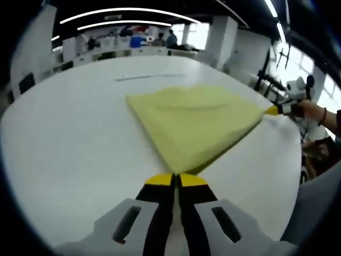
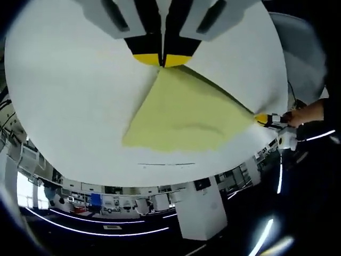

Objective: Fold the garment on the visible template until the final outline fits inside the template.

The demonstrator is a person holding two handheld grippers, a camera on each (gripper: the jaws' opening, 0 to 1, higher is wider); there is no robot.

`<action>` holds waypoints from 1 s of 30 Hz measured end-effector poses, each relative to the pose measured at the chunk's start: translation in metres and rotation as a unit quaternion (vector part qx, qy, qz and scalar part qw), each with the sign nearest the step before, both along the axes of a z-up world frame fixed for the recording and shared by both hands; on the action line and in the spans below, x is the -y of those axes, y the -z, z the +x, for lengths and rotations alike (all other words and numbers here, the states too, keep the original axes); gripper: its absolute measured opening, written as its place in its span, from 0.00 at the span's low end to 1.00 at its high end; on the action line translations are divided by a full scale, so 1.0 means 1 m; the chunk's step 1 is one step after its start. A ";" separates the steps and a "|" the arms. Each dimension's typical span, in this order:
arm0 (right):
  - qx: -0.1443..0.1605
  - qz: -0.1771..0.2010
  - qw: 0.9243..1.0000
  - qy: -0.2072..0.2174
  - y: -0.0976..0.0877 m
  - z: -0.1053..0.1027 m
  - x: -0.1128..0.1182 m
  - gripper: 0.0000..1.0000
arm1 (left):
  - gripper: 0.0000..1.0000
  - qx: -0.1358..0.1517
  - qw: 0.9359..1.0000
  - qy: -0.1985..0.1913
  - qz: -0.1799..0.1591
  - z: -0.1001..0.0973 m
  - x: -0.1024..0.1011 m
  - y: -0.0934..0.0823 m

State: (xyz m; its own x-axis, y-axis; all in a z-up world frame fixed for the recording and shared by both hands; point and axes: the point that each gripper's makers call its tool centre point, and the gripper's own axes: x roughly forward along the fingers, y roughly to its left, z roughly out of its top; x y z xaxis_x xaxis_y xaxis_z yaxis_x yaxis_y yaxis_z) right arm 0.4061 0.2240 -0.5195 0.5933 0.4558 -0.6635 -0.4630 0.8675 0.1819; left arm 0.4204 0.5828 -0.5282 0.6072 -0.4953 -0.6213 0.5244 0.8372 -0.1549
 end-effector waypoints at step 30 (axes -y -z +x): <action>-0.028 -0.002 1.000 0.002 0.006 -0.033 -0.004 0.00 | 0.00 -0.025 1.000 0.002 0.008 -0.037 -0.006 0.003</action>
State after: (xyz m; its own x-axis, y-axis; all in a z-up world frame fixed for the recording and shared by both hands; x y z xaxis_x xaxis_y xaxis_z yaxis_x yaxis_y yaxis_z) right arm 0.3735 0.2283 -0.5258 0.5574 0.4507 -0.6973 -0.4491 0.8700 0.2033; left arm 0.3833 0.5887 -0.5308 0.5732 -0.4874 -0.6587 0.5201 0.8376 -0.1671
